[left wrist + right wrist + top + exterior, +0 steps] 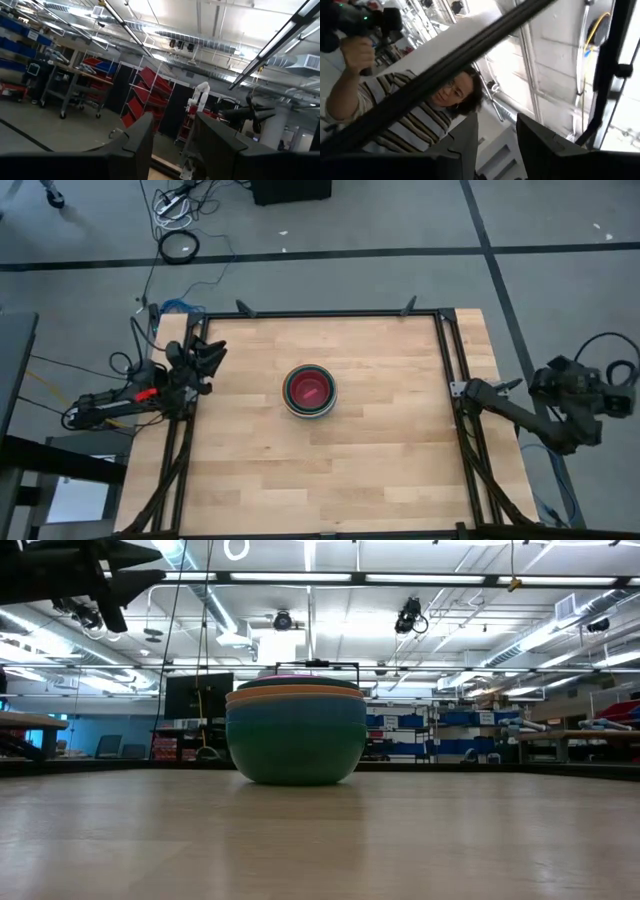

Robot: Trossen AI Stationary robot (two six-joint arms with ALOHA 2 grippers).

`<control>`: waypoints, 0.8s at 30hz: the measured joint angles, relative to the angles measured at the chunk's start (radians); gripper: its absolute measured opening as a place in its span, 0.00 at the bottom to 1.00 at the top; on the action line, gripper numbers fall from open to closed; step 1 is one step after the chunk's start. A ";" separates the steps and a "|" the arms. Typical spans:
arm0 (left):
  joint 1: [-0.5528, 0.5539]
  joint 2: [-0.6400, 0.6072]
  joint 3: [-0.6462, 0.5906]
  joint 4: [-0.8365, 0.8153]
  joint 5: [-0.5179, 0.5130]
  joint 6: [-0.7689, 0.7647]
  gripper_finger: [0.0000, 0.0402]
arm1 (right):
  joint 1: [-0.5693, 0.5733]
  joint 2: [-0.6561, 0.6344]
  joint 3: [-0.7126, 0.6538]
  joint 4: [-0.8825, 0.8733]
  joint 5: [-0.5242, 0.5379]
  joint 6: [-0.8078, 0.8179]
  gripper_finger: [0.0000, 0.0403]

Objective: Nest bowls inside each other
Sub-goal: Return to Home Position

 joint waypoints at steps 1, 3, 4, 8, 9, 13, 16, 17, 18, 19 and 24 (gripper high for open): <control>0.000 0.000 0.003 0.001 0.000 0.000 0.38 | 0.004 0.003 -0.010 -0.018 0.001 -0.007 0.31; 0.000 0.000 0.005 0.001 0.000 0.000 0.38 | 0.014 0.005 -0.034 -0.100 0.020 -0.065 0.31; 0.000 0.000 0.005 -0.001 0.000 0.000 0.38 | 0.019 0.005 -0.049 -0.151 0.033 -0.105 0.31; 0.000 0.000 0.006 -0.017 0.000 0.004 0.38 | 0.064 0.008 -0.110 -0.298 0.098 -0.251 0.31; 0.000 0.000 0.005 -0.023 0.000 0.005 0.38 | 0.076 0.007 -0.118 -0.319 0.118 -0.284 0.31; 0.000 0.000 0.006 -0.043 -0.001 0.004 0.38 | 0.103 0.007 -0.140 -0.429 0.197 -0.362 0.31; 0.000 0.000 0.006 -0.044 -0.003 0.004 0.38 | 0.104 0.007 -0.149 -0.536 0.263 -0.405 0.31; 0.000 0.000 0.006 -0.042 -0.005 0.004 0.38 | 0.104 0.007 -0.152 -0.570 0.288 -0.416 0.31; 0.000 0.000 0.006 -0.043 -0.006 0.004 0.38 | 0.104 0.007 -0.154 -0.599 0.310 -0.423 0.31; 0.000 0.000 0.006 -0.044 -0.007 0.004 0.38 | 0.104 0.007 -0.156 -0.621 0.327 -0.428 0.31; 0.000 0.000 0.006 -0.048 -0.009 0.004 0.38 | 0.102 0.006 -0.177 -0.687 0.383 -0.440 0.31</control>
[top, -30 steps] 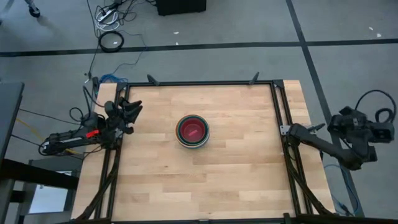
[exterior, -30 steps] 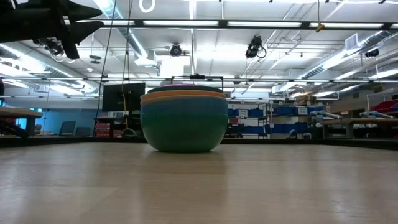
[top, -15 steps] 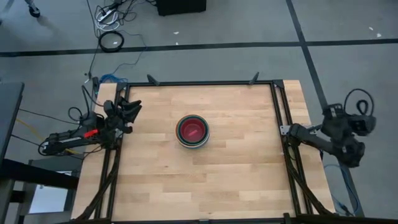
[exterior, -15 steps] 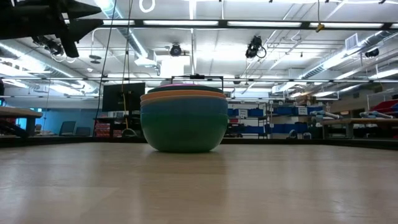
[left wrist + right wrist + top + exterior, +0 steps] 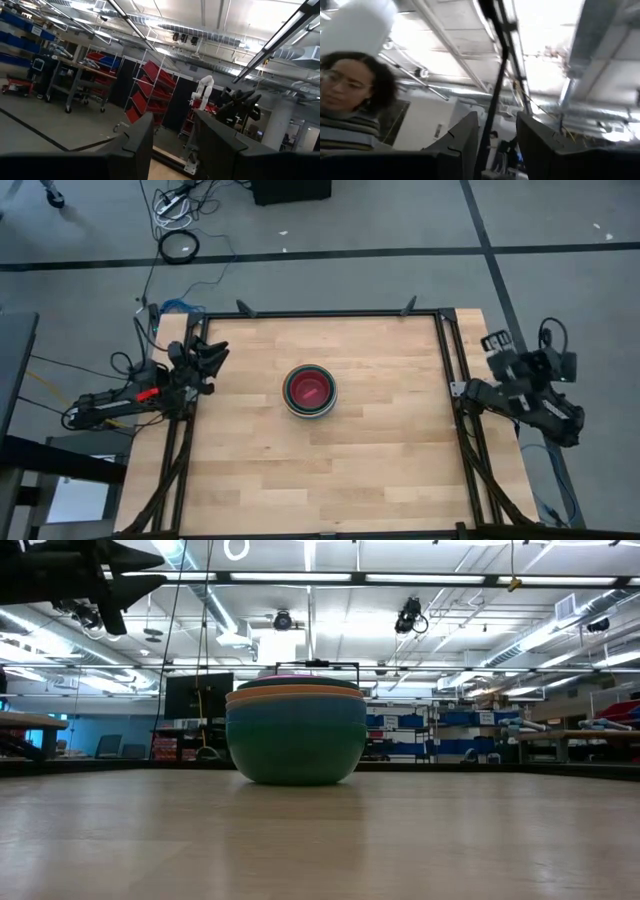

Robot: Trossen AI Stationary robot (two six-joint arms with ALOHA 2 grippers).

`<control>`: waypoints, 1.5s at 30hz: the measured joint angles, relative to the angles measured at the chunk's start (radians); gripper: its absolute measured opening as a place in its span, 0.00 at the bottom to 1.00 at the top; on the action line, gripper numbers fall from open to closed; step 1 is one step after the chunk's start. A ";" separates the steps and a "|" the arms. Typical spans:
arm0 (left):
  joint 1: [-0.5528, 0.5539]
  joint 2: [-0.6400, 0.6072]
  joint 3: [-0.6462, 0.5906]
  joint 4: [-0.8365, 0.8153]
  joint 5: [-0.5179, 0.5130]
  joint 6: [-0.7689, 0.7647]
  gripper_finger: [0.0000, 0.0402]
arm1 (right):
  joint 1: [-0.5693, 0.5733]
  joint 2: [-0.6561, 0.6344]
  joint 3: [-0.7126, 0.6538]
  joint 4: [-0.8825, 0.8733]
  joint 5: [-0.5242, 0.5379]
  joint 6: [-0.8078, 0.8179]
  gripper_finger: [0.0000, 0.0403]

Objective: Nest bowls inside each other
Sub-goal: Return to Home Position

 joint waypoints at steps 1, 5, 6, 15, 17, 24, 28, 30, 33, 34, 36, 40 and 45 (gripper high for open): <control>0.000 0.000 0.000 -0.003 -0.004 0.000 0.38 | -0.003 0.000 -0.003 -0.035 0.022 -0.013 0.31; 0.000 0.000 0.000 -0.006 -0.006 0.005 0.38 | -0.024 0.000 -0.005 -0.258 0.156 -0.087 0.31; 0.000 0.000 0.000 -0.006 -0.006 0.005 0.38 | -0.030 0.000 -0.005 -0.308 0.194 -0.101 0.31; 0.000 0.000 0.000 -0.008 -0.006 0.018 0.38 | -0.077 -0.003 0.034 -0.419 0.193 -0.041 0.31; 0.000 0.000 0.000 -0.010 -0.006 0.019 0.38 | -0.078 -0.004 0.066 -0.419 0.152 -0.003 0.31; 0.000 0.000 0.000 -0.012 -0.006 0.018 0.38 | -0.078 -0.004 0.126 -0.429 0.069 0.045 0.31; 0.000 0.000 0.000 -0.012 -0.006 0.019 0.38 | -0.078 -0.004 0.127 -0.558 0.130 -0.058 0.31; 0.000 0.000 0.000 -0.012 -0.006 0.018 0.38 | -0.078 -0.004 0.126 -0.676 0.229 -0.128 0.31; 0.000 0.000 0.000 -0.012 -0.007 0.018 0.38 | -0.078 -0.003 0.113 -0.744 0.352 -0.208 0.31; 0.000 0.000 0.000 -0.012 -0.007 0.020 0.38 | -0.078 -0.003 0.112 -0.749 0.378 -0.235 0.31; 0.000 0.000 0.000 -0.013 -0.013 0.021 0.38 | -0.079 -0.003 0.112 -0.758 0.448 -0.290 0.31; 0.000 0.000 0.000 -0.015 -0.024 0.022 0.38 | -0.079 -0.003 0.112 -0.844 0.718 -0.363 0.31; 0.000 0.000 0.000 -0.015 -0.026 0.022 0.38 | -0.079 -0.003 0.115 -0.994 0.930 -0.376 0.31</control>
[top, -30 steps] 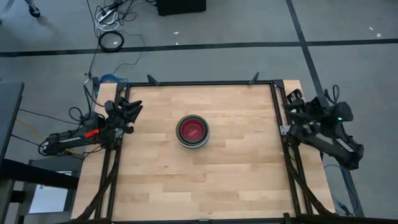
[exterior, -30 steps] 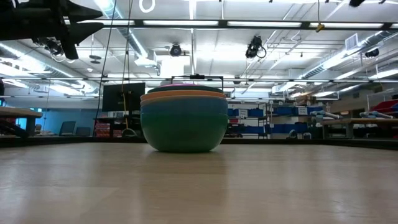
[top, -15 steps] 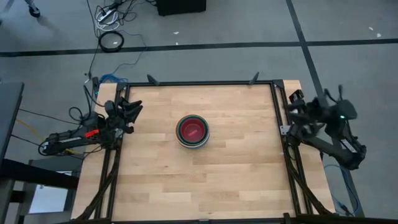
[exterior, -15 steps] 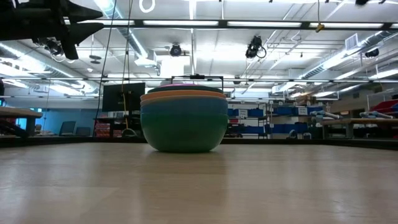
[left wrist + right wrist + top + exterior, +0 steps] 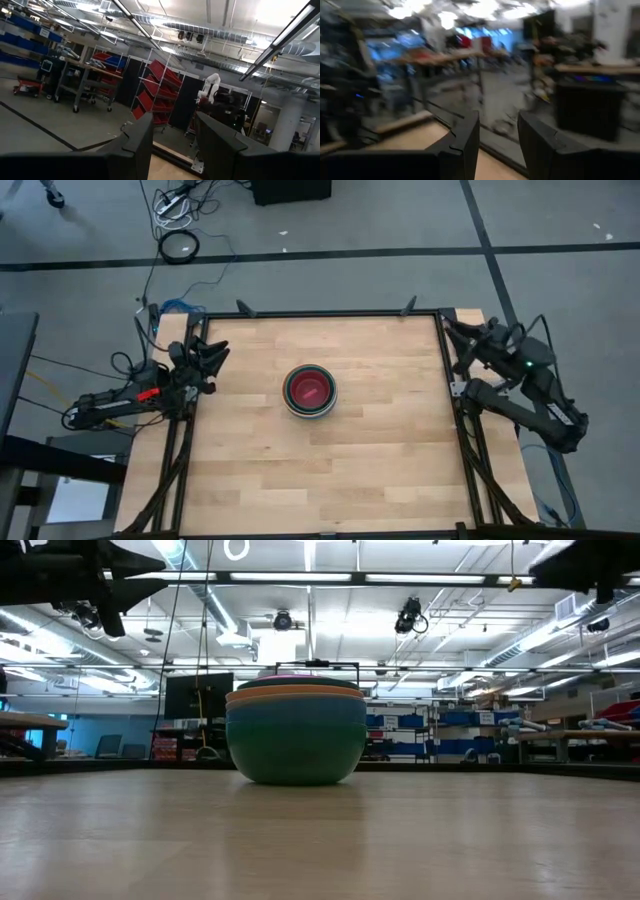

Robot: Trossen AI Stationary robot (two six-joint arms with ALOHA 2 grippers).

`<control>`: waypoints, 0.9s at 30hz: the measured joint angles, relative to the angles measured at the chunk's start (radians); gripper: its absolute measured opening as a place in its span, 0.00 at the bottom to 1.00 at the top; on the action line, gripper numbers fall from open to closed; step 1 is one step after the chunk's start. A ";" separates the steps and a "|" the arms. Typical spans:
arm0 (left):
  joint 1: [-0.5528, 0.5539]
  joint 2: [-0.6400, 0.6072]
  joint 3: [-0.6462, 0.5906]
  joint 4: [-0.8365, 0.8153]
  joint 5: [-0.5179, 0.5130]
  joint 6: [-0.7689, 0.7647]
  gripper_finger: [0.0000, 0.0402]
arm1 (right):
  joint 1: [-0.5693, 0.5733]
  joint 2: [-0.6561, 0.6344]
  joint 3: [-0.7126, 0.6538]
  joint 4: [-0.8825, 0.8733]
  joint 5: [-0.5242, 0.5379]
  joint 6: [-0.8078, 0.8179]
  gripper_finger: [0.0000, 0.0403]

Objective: Nest bowls inside each other
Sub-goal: Return to Home Position

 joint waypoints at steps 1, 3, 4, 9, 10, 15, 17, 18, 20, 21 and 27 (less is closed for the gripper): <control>0.000 0.000 0.000 0.000 0.000 0.000 0.38 | 0.000 0.000 0.003 -0.027 0.032 0.000 0.31; 0.000 0.000 0.000 0.000 -0.001 0.000 0.38 | 0.000 0.000 0.009 -0.069 0.089 0.004 0.31; 0.000 0.000 0.000 0.000 -0.001 0.000 0.38 | 0.000 0.000 0.016 -0.086 0.118 0.007 0.31; 0.000 0.000 0.000 -0.001 -0.001 0.000 0.38 | 0.000 0.000 0.077 -0.148 0.143 0.017 0.31; 0.000 0.000 0.000 -0.001 -0.001 0.000 0.38 | 0.000 0.000 0.093 -0.167 0.142 0.016 0.31; 0.000 0.000 0.000 -0.005 -0.001 0.001 0.38 | 0.000 0.000 0.119 -0.219 0.120 0.041 0.31; 0.000 0.000 0.000 -0.008 -0.001 0.001 0.38 | 0.003 0.000 0.102 -0.203 0.051 0.050 0.31; 0.000 0.000 0.000 -0.008 -0.001 0.001 0.38 | 0.007 0.000 0.086 -0.186 0.001 0.057 0.31; 0.000 0.000 0.000 -0.011 -0.002 0.001 0.38 | 0.014 0.000 0.047 -0.122 -0.105 0.091 0.31; 0.000 0.000 0.000 -0.013 -0.004 0.001 0.38 | 0.018 0.000 0.027 -0.093 -0.152 0.107 0.31; 0.000 0.000 0.000 -0.015 -0.009 0.001 0.38 | 0.020 0.000 -0.060 0.038 -0.563 0.205 0.31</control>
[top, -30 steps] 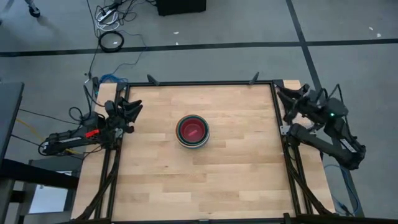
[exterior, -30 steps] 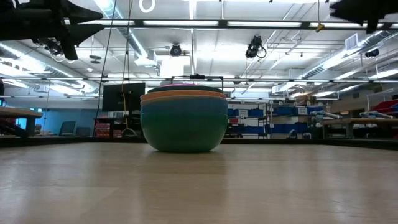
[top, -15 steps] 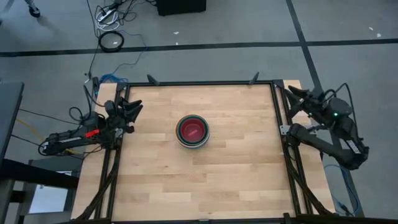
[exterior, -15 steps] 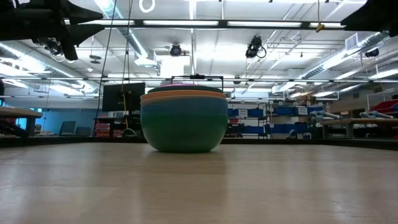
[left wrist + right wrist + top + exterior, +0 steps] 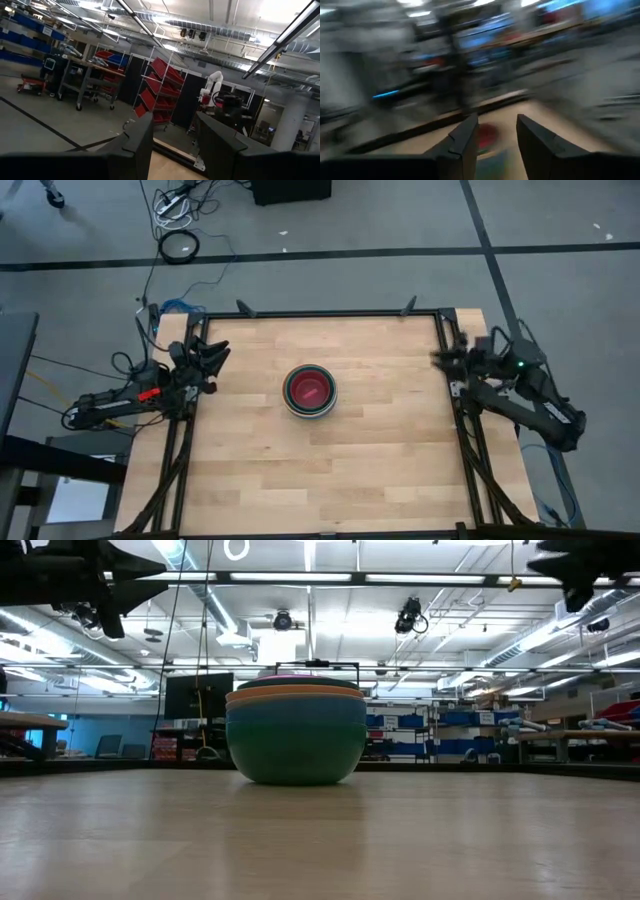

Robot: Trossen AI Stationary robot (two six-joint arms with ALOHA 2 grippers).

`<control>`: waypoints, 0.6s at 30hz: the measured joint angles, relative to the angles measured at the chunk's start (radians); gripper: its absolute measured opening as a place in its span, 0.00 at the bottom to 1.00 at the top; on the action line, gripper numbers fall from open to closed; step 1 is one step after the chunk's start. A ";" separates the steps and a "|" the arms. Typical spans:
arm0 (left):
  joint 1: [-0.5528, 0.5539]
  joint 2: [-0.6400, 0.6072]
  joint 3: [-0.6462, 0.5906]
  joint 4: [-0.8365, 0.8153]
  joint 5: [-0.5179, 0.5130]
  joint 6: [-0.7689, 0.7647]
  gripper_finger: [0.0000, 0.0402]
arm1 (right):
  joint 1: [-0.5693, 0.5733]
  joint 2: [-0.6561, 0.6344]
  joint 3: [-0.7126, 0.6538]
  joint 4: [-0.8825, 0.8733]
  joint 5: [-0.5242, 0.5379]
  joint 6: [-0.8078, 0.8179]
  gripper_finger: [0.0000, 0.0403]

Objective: Nest bowls inside each other
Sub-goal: Return to Home Position

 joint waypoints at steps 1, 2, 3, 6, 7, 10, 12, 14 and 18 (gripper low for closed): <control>0.000 0.000 0.000 0.000 0.000 0.000 0.38 | 0.001 0.000 -0.014 0.023 -0.092 0.038 0.31; 0.000 0.000 0.000 0.000 0.000 0.001 0.38 | 0.000 0.000 -0.027 0.050 -0.177 0.076 0.31; 0.000 0.000 0.000 0.000 0.000 0.002 0.38 | 0.000 0.000 -0.037 0.079 -0.251 0.112 0.31; 0.000 0.000 0.000 0.000 -0.001 0.002 0.38 | 0.000 0.000 -0.051 0.140 -0.385 0.191 0.31; 0.000 0.000 0.000 0.000 -0.001 0.001 0.38 | 0.000 0.000 -0.051 0.164 -0.423 0.209 0.31; 0.000 0.000 0.000 -0.002 -0.001 -0.007 0.38 | 0.000 0.000 -0.051 0.281 -0.569 0.281 0.31; 0.000 0.000 0.000 -0.003 -0.001 -0.012 0.38 | 0.000 0.000 -0.051 0.386 -0.674 0.360 0.31; 0.000 0.000 0.000 -0.003 -0.001 -0.015 0.38 | 0.000 0.000 -0.051 0.487 -0.750 0.438 0.31; 0.000 0.000 0.000 -0.002 -0.001 -0.015 0.38 | 0.001 0.000 -0.050 0.623 -0.844 0.565 0.31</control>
